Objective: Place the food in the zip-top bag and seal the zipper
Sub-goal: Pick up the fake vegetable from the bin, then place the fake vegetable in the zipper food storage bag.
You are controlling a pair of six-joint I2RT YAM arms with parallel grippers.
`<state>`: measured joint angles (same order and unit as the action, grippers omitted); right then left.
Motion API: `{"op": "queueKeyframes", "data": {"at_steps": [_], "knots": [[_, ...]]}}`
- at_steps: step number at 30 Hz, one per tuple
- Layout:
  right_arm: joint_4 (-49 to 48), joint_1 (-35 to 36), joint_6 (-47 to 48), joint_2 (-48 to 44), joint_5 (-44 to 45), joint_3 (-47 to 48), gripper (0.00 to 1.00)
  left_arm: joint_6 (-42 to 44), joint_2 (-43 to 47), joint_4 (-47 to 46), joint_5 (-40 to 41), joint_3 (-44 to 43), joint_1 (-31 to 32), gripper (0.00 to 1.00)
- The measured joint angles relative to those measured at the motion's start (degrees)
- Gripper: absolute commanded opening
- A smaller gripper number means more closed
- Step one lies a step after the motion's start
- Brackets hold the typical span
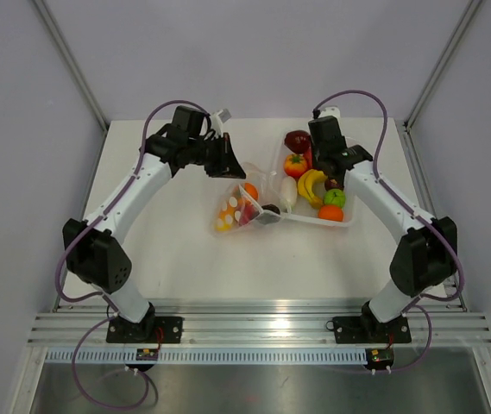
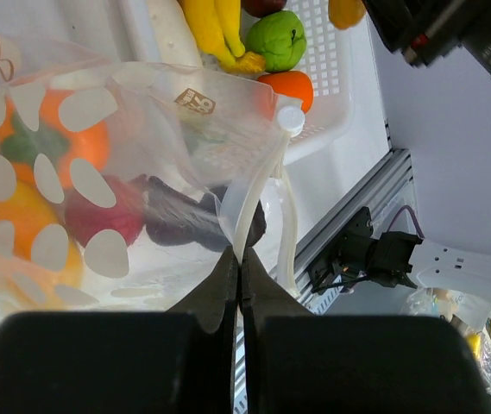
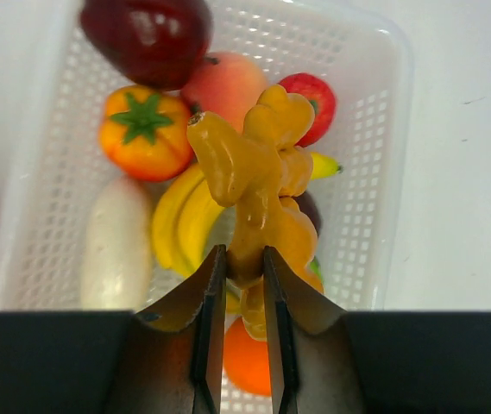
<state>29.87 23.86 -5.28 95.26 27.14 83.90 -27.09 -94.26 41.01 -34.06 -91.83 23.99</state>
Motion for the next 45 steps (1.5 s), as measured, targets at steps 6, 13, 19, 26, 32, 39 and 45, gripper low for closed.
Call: {"op": "queueKeyframes", "data": {"at_steps": [6, 13, 19, 26, 32, 39, 45], "knots": [[3.06, 0.13, -5.95, -9.97, -10.16, -3.39, 0.0, -0.24, -2.27, 0.11, 0.02, -2.14, 0.0, 0.0], [3.89, 0.15, -10.97, -19.89, -21.84, -4.79, 0.0, -0.66, -4.39, 0.0, -0.09, -2.36, 0.0, 0.0], [4.02, 0.31, -13.99, -23.96, -32.39, -5.92, 0.0, -1.6, -5.77, -0.17, -0.17, -3.3, 0.0, 0.0], [3.76, 2.43, -16.46, -24.59, -41.46, -7.87, 0.0, -2.97, -6.38, -0.98, -0.24, -3.82, 0.0, 0.0], [2.16, 4.72, -17.77, -24.5, -45.62, -8.72, 0.0, -3.28, -6.67, -1.33, -0.33, -3.85, 0.0, 0.0], [-0.24, 6.62, -18.58, -22.21, -47.84, -9.03, 0.0, -3.26, -6.71, -1.36, -0.52, -3.85, 0.0, 0.0], [-1.9, 7.39, -18.97, -18.97, -48.46, -9.2, 0.0, -3.21, -6.71, -1.27, -0.68, -3.85, 0.0, 0.0]]}}
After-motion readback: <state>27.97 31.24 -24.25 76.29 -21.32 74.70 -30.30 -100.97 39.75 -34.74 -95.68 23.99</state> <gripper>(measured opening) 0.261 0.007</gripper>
